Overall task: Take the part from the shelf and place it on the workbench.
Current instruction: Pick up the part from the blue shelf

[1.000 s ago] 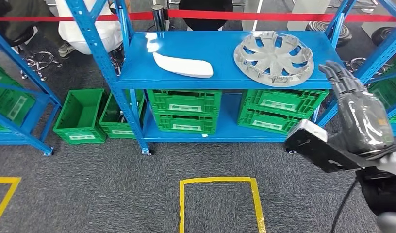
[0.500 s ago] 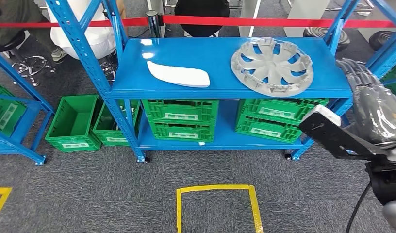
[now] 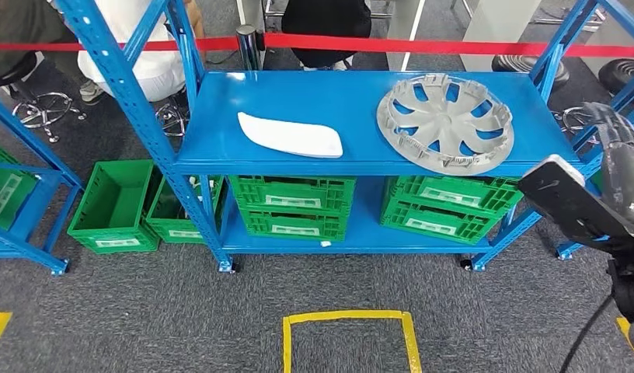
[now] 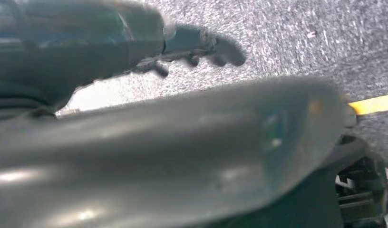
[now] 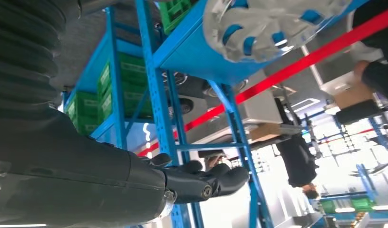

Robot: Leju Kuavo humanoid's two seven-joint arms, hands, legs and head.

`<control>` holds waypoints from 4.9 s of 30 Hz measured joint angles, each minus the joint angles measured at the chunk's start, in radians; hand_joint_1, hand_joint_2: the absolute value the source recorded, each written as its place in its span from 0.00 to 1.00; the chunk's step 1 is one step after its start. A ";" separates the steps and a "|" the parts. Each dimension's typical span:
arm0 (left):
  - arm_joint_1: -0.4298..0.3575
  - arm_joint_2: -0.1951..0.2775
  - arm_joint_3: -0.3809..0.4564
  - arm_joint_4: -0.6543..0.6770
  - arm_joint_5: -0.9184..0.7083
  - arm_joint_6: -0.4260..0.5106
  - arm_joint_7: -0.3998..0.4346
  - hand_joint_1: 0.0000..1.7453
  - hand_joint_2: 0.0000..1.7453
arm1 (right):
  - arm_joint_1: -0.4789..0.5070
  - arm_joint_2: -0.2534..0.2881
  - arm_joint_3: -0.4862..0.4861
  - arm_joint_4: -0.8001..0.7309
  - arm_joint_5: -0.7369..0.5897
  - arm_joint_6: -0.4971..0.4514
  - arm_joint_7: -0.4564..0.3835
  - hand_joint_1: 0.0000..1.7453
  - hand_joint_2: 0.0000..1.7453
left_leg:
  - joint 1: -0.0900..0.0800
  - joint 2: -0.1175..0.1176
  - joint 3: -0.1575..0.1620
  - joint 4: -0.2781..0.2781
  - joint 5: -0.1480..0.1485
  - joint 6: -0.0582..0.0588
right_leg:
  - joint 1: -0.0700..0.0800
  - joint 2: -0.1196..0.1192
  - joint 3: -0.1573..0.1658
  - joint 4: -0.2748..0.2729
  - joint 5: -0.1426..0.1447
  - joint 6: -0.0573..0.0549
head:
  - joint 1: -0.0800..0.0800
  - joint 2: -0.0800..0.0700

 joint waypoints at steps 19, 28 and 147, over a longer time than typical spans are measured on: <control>-0.001 0.001 0.000 0.000 -0.004 0.000 0.003 0.00 0.00 | 0.002 -0.001 -0.026 0.028 0.001 0.006 0.000 0.00 1.00 | 0.016 0.002 -0.086 0.000 0.075 0.016 | -0.010 0.000 0.077 0.080 -0.097 0.032 | -0.003 0.000; 0.000 -0.002 0.000 0.000 -0.005 0.000 0.002 0.00 0.00 | 0.002 0.000 -0.023 0.036 0.001 0.010 0.000 0.00 1.00 | 0.006 0.003 -0.021 -0.003 0.016 0.012 | -0.002 0.002 -0.015 0.025 -0.001 0.013 | 0.001 0.000; 0.001 0.056 -0.005 0.002 0.057 0.033 -0.004 0.00 0.00 | 0.020 -0.038 0.204 0.308 -0.053 0.005 -0.010 0.00 1.00 | 0.028 0.019 -0.104 0.017 0.073 -0.024 | -0.009 -0.004 0.106 -0.026 -0.071 0.016 | -0.002 0.000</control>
